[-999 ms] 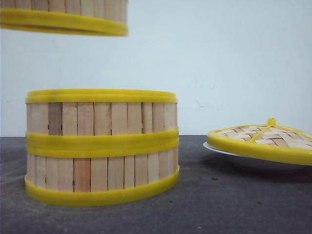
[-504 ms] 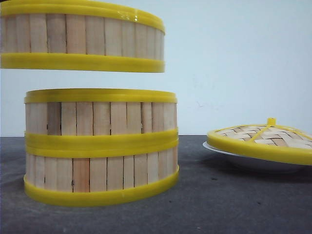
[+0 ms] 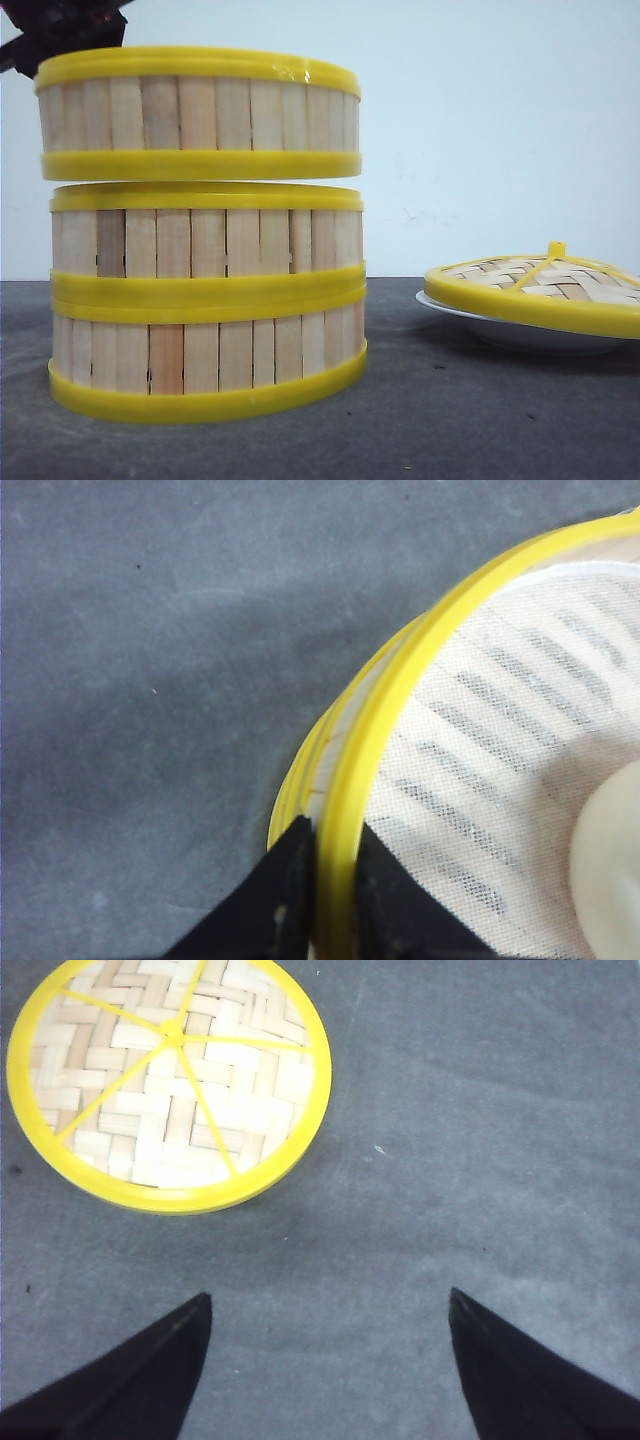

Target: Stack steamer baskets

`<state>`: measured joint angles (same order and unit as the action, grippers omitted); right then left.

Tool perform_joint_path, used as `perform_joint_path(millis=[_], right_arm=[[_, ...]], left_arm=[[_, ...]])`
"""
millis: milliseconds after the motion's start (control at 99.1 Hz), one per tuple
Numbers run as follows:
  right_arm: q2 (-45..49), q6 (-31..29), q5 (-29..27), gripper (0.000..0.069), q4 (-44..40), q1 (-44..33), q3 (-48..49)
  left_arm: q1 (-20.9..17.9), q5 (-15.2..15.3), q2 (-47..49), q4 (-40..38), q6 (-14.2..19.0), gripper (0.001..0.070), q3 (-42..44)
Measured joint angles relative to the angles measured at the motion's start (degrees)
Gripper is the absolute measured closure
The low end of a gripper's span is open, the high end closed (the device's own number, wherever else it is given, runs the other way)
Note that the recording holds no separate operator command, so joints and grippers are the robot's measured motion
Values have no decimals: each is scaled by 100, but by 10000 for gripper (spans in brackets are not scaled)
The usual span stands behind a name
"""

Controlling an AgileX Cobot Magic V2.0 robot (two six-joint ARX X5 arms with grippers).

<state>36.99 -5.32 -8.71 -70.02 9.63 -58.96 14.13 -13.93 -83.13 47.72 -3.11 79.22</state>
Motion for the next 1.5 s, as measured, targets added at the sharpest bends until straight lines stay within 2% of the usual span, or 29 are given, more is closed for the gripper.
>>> perform_joint_path(millis=[888,959,1080,1211,1302,1503], right_arm=[[0,-2,0,227,0,0,0],[0,-2,0,227,0,0,0],[0,-2,0,227,2,0,0],[0,0,0,227,111,0,0],[0,0,70,227,332,0,33],[26,0,769,227,946,0,365]], left_arm=[[0,-17,-391,-232,81,687,0],[-2,-39,-444,-280,122,656,0],[0,-63,-455,-350,140,543,0],[-2,-66,-455,-352,142,454,0],[0,-66,-452,-354,142,436,0],[-2,-63,-258,-341,188,433,37]])
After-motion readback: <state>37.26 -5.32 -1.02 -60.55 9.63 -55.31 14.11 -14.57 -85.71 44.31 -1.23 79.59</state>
